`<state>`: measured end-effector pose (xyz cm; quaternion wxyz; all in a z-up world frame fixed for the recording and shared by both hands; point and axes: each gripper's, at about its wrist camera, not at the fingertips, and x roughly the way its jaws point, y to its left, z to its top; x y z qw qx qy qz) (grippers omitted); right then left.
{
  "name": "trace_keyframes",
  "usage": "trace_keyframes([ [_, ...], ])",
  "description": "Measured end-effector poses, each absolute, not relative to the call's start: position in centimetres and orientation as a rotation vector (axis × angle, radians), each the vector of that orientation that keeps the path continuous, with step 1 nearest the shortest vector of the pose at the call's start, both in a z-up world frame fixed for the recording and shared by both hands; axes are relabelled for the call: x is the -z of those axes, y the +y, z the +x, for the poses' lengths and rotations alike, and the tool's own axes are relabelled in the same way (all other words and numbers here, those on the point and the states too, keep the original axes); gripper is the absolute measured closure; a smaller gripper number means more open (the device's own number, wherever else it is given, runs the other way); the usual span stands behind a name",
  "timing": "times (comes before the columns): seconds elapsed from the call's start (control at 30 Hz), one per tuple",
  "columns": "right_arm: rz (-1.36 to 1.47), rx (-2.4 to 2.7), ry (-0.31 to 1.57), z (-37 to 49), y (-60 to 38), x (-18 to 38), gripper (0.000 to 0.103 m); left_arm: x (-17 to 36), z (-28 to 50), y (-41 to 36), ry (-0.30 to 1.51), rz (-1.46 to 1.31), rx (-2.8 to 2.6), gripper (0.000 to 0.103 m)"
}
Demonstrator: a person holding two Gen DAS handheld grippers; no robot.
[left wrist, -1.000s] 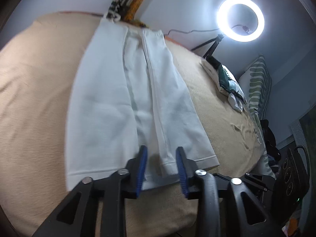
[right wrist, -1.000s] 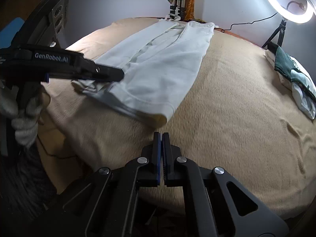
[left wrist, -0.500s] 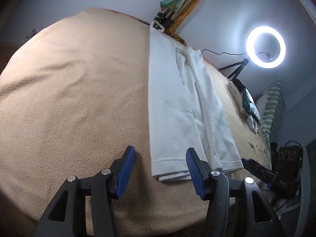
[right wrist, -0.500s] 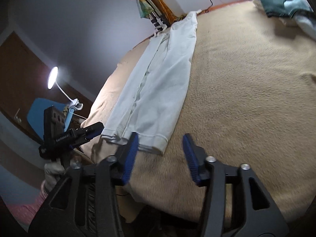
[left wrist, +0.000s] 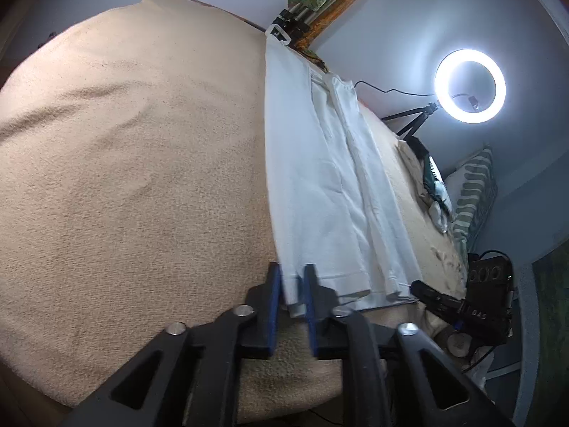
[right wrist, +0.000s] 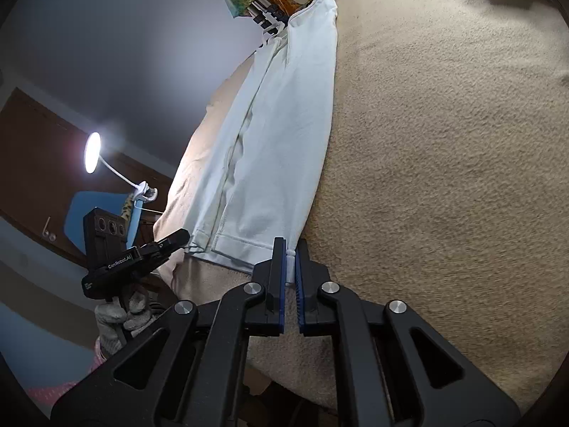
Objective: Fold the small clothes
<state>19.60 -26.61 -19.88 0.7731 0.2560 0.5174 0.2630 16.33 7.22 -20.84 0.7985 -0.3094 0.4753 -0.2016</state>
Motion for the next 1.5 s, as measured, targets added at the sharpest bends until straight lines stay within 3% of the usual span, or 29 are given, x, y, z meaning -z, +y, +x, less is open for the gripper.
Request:
trace_keyframes([
  [0.13, 0.628, -0.608, 1.131, 20.1, -27.1, 20.2, 0.094, 20.5, 16.5, 6.6, 1.013, -0.659, 0.449, 0.070],
  [0.23, 0.619, -0.614, 1.143, 20.1, -26.9, 20.6, 0.094, 20.5, 16.7, 6.2, 1.011, -0.648, 0.460, 0.078],
  [0.3, 0.600, -0.625, 1.138, 20.0, -26.5, 20.5, 0.094, 20.8, 16.8, 6.1, 1.019, -0.644, 0.454, 0.096],
  [0.47, 0.610, -0.636, 1.124, 19.9, -26.5, 19.8, 0.096, 21.3, 16.7, 7.2, 1.017, -0.744, 0.470, 0.101],
  [1.0, 0.685, -0.642, 0.961, 25.8, -26.6, 15.2, 0.096, 16.6, 24.3, 8.1, 0.893, -0.811, 0.483, 0.101],
  [1.5, 0.655, -0.491, 0.981, 33.1, -25.7, 18.0, 0.096, 20.7, 31.3, 7.7, 0.938, -0.819, 0.384, 0.101],
])
